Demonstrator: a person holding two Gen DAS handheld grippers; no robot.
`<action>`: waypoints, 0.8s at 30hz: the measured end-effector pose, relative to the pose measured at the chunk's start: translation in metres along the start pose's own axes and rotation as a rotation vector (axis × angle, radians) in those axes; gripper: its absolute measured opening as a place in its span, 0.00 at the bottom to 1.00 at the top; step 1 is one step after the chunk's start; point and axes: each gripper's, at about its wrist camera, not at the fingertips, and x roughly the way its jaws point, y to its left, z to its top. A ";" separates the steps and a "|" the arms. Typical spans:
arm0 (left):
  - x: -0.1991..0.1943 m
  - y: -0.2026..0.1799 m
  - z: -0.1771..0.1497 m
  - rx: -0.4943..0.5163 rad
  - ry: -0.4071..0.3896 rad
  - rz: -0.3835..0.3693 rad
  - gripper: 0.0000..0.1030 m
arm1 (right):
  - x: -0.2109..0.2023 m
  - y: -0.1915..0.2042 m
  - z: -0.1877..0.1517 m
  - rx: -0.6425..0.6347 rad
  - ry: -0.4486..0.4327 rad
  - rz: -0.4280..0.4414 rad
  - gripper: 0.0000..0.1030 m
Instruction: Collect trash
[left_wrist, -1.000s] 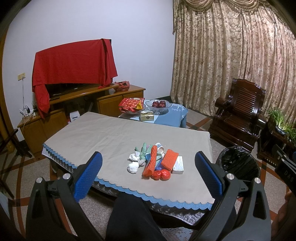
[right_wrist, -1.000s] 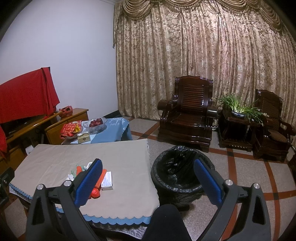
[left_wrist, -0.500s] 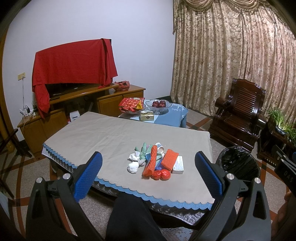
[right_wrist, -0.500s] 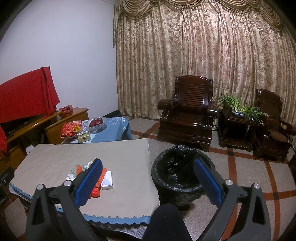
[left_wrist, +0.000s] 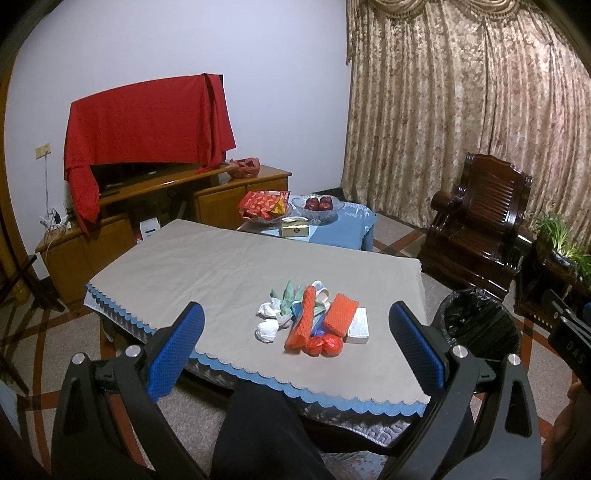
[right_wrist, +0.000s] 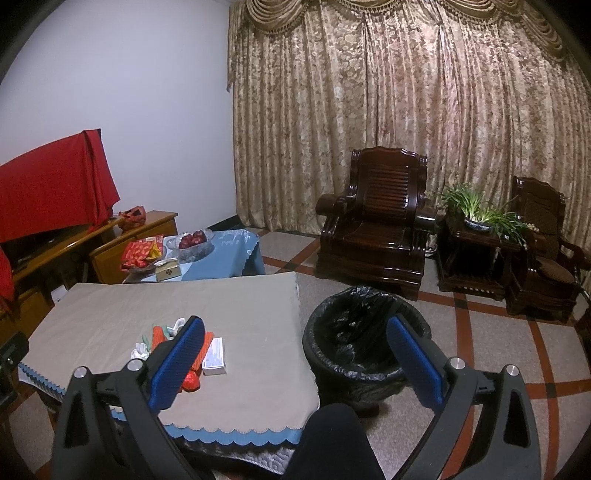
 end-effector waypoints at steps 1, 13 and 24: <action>0.003 0.000 -0.002 0.001 0.008 0.003 0.94 | 0.003 0.001 -0.003 -0.003 0.005 0.002 0.94; 0.100 0.025 -0.030 -0.027 0.216 0.073 0.94 | 0.088 0.041 -0.025 -0.072 0.183 0.078 0.94; 0.184 0.057 -0.047 -0.073 0.335 0.113 0.94 | 0.180 0.093 -0.053 -0.133 0.363 0.172 0.91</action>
